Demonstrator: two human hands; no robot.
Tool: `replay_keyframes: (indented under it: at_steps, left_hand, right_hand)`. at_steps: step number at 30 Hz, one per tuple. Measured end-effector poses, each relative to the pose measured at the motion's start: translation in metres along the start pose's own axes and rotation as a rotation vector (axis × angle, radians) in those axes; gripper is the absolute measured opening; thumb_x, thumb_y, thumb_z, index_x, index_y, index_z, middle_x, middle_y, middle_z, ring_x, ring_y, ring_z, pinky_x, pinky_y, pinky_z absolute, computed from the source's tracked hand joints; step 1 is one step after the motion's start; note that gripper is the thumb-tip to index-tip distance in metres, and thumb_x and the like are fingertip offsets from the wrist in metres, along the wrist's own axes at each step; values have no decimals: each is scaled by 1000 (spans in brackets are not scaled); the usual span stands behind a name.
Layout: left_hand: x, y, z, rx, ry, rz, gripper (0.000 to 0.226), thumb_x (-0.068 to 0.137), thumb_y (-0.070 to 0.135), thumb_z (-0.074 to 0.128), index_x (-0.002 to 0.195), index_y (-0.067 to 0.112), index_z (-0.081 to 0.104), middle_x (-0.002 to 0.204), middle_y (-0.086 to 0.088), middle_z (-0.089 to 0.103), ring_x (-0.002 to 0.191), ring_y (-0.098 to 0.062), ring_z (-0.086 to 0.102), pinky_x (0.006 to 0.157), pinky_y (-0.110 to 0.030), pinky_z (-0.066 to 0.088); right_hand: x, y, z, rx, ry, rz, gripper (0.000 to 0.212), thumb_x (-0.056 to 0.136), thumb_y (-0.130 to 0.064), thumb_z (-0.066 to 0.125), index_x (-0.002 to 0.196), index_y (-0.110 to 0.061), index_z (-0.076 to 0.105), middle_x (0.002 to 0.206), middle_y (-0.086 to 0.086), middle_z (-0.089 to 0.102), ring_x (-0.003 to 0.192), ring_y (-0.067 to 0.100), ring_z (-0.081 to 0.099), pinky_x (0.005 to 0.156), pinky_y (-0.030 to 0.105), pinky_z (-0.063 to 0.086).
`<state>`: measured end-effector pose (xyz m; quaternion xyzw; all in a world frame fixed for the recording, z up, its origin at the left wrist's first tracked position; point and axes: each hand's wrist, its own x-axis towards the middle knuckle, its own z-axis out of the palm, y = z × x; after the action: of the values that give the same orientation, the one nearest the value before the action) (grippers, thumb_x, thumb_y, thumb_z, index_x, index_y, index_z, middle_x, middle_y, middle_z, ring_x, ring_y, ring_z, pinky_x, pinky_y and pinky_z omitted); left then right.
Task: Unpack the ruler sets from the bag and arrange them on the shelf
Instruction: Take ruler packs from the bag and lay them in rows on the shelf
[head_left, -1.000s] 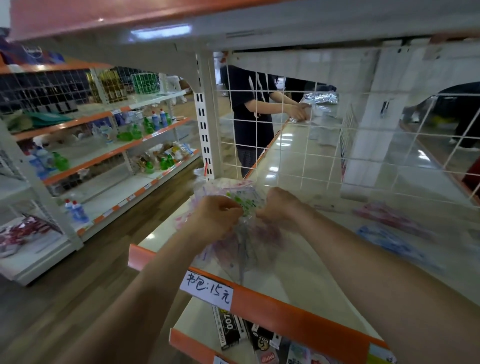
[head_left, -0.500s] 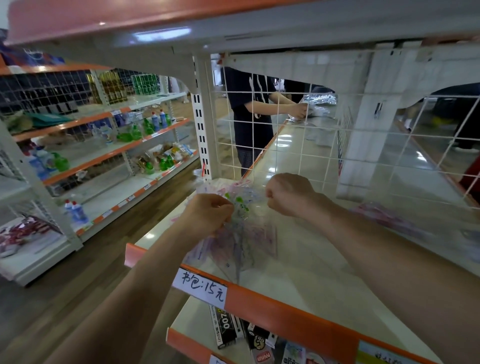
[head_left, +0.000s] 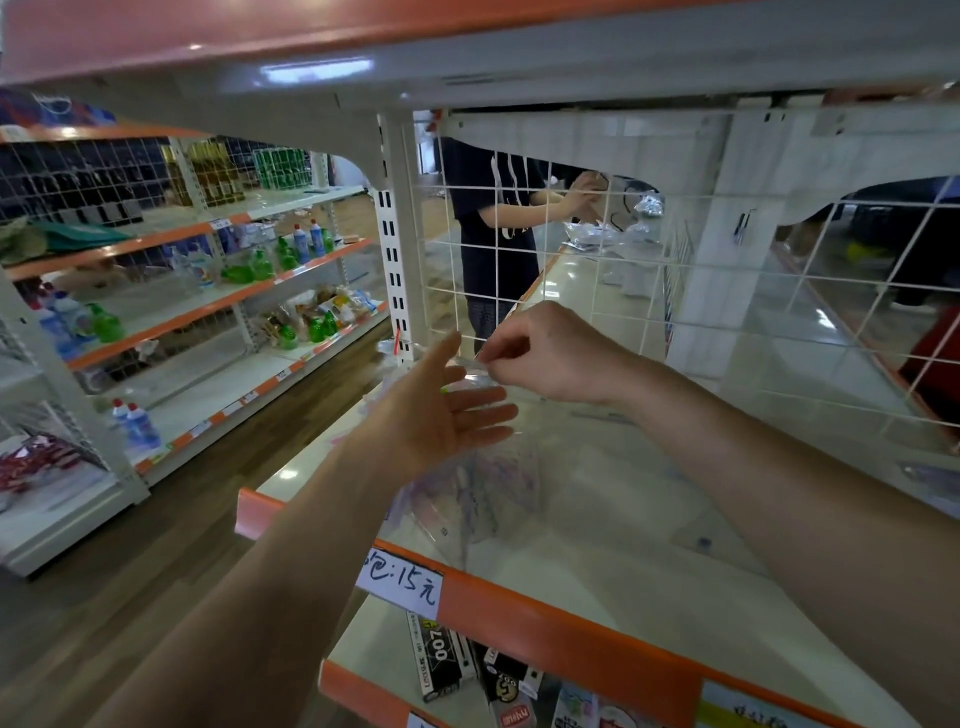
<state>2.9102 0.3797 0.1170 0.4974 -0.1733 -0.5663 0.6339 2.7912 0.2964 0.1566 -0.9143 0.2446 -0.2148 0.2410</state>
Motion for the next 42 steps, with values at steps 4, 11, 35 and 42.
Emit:
replay_keyframes:
  at_steps: [4,11,35,42]
  left_hand:
    - [2,2,0,79,47,69,21,99,13,36,105,1,53,88,-16,62,65,-25,69,58,-36,59]
    - [4,4,-19,334,202,199,25,98,9,37,85,6,59,86,-15,68,70,-25,66,61,-32,54]
    - [12,-9,4,247,129,123,15,96,11,45,88,3,56,74,-13,70,58,-23,68,48,-30,55]
    - [15,-35,42,250,-1,78,13,93,6,42,83,6,50,79,-17,70,59,-24,68,57,-35,57]
  right_hand:
    - [9,9,8,73,-90,32,14,85,-14,66,95,-10,76,86,-1,70,79,9,62,71,23,49]
    - [43,72,24,-294,-213,304,40,84,-15,59,124,-11,60,127,9,59,113,27,57,91,31,46]
    - [-1,56,-4,-50,-114,267,53,82,-25,70,131,-15,53,114,0,56,104,17,56,88,31,47]
    - [-59,69,-30,432,-31,450,31,87,0,58,118,-1,59,112,11,62,97,20,63,80,26,54]
